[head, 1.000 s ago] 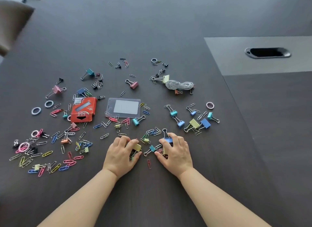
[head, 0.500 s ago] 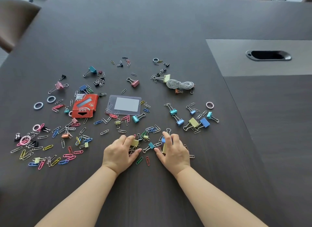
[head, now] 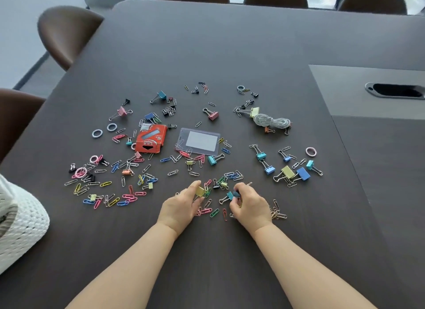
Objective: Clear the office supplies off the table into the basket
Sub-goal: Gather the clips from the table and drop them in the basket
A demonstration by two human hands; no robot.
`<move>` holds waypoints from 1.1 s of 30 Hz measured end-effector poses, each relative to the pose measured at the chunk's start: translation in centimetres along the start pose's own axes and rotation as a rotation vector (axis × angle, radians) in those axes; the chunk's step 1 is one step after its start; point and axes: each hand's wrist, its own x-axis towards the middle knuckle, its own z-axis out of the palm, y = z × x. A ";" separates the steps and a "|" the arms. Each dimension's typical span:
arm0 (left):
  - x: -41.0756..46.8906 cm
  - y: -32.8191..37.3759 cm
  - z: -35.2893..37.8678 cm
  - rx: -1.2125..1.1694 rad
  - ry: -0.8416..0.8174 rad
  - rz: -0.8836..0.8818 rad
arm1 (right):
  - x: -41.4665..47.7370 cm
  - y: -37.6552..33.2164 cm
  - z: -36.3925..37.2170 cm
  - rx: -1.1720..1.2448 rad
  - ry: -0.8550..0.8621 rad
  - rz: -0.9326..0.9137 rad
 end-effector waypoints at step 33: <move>-18.4 -29.4 -28.0 0.103 0.088 -0.455 | -2.2 -44.6 10.1 0.379 -0.163 -0.719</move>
